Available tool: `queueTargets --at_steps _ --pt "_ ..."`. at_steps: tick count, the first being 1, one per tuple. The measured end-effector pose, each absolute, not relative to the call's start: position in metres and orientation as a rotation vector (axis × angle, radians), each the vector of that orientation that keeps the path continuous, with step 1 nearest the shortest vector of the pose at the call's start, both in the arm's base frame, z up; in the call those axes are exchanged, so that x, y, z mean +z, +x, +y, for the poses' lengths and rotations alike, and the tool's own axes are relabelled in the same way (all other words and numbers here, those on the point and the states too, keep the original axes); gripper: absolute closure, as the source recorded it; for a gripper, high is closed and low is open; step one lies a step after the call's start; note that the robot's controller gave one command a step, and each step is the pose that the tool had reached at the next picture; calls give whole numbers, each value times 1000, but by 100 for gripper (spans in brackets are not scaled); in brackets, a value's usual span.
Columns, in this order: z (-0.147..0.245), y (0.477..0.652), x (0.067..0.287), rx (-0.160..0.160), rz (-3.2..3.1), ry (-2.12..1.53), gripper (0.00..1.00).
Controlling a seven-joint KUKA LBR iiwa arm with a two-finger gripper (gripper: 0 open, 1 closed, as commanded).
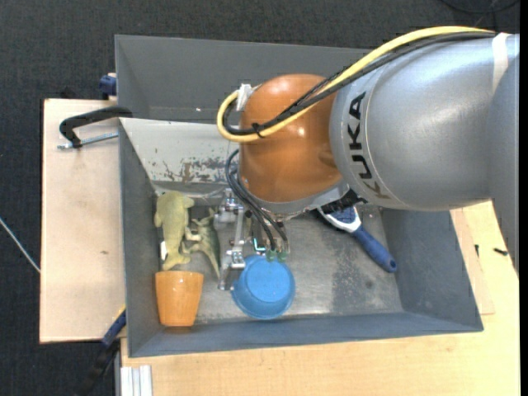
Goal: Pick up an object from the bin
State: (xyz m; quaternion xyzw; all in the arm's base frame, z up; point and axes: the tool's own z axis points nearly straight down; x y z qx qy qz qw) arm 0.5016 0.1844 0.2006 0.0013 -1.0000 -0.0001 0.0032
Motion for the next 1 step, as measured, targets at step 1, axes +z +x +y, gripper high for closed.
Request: queueTargets --at_steps 1 --pt "203 576 73 -2 -2465 1960 0"
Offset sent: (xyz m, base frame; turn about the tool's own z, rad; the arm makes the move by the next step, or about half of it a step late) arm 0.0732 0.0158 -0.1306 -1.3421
